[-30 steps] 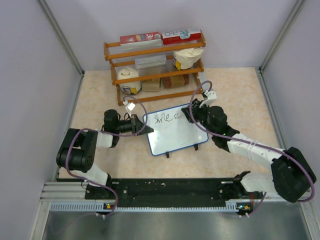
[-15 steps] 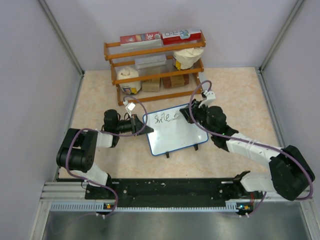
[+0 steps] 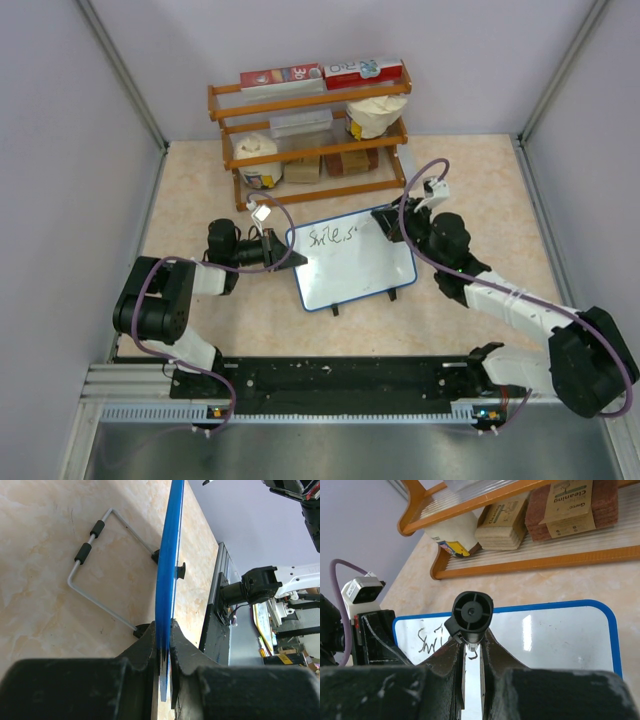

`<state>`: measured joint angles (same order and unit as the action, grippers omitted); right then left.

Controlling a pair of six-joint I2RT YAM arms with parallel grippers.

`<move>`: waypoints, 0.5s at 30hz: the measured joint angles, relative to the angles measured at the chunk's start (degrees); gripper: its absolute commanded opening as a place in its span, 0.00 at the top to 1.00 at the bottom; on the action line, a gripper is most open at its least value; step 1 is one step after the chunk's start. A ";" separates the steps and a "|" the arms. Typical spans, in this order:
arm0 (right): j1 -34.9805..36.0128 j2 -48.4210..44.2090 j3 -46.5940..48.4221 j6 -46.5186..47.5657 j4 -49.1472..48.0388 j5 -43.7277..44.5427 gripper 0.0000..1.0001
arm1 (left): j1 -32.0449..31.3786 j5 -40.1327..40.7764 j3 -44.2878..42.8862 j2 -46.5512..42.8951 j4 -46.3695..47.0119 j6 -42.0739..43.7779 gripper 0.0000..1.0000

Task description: Write a sentence on the whiteboard

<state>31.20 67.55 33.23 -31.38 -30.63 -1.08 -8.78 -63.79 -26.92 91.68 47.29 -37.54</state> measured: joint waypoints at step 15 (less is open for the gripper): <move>-0.24 2.95 0.31 0.00 0.20 -0.90 1.00 | 0.00 -0.07 0.00 0.00 0.09 0.00 1.00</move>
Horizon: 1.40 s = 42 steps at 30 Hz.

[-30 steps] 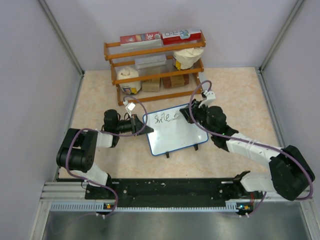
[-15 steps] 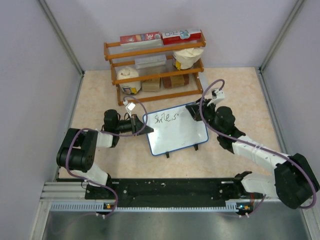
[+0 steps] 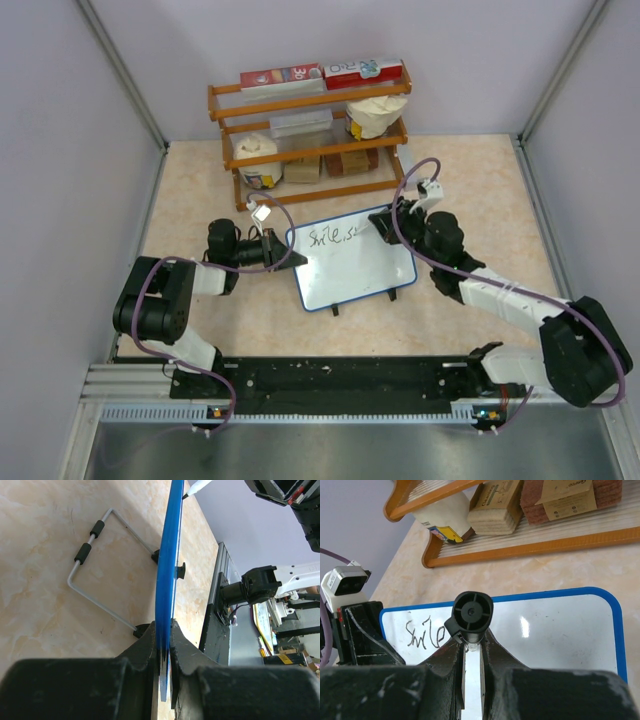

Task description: Write a sentence on the whiteboard

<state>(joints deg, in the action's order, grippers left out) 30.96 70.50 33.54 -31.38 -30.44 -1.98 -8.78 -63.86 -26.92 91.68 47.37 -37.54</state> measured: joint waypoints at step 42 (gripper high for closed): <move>0.00 2.01 1.14 -0.76 -1.25 1.77 1.00 | 0.00 0.02 0.00 0.13 0.17 -0.07 1.00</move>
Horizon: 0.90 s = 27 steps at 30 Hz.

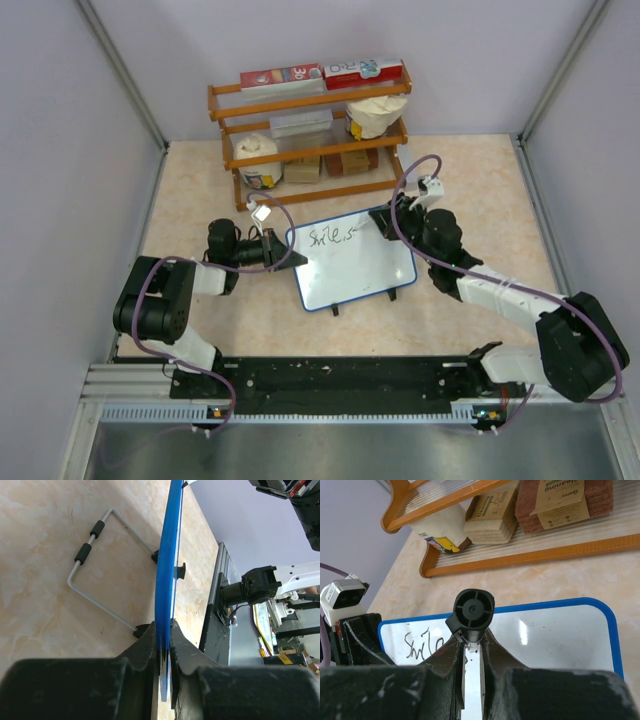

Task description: Write a sentence on the whiteboard

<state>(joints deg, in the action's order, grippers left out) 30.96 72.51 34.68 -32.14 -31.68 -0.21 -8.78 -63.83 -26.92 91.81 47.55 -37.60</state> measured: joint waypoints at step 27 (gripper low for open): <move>0.00 -3.30 0.37 0.90 2.27 3.15 1.00 | 0.00 -0.02 0.00 0.00 0.02 0.00 1.00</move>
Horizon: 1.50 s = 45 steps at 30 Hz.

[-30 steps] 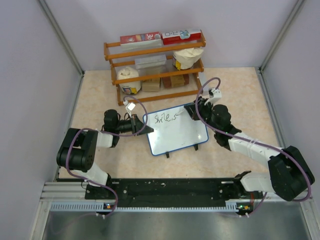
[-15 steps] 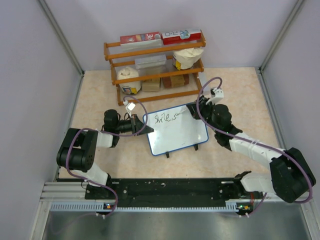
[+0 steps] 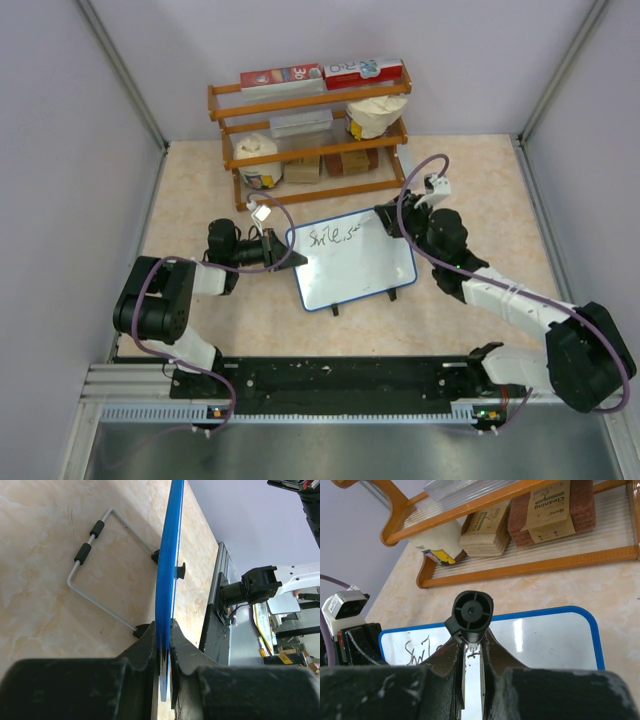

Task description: Write a sentence on the whiteboard

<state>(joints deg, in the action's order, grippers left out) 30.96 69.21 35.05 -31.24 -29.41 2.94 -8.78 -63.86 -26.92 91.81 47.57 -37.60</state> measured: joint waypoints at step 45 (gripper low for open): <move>0.00 4.42 3.04 -0.15 -0.02 -0.28 1.00 | 0.00 0.02 0.00 0.00 -0.02 -0.15 1.00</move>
<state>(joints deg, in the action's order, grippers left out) 30.96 73.63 38.09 -31.40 -29.43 2.66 -8.78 -63.83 -26.92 91.81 47.55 -37.76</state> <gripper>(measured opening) 0.083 0.124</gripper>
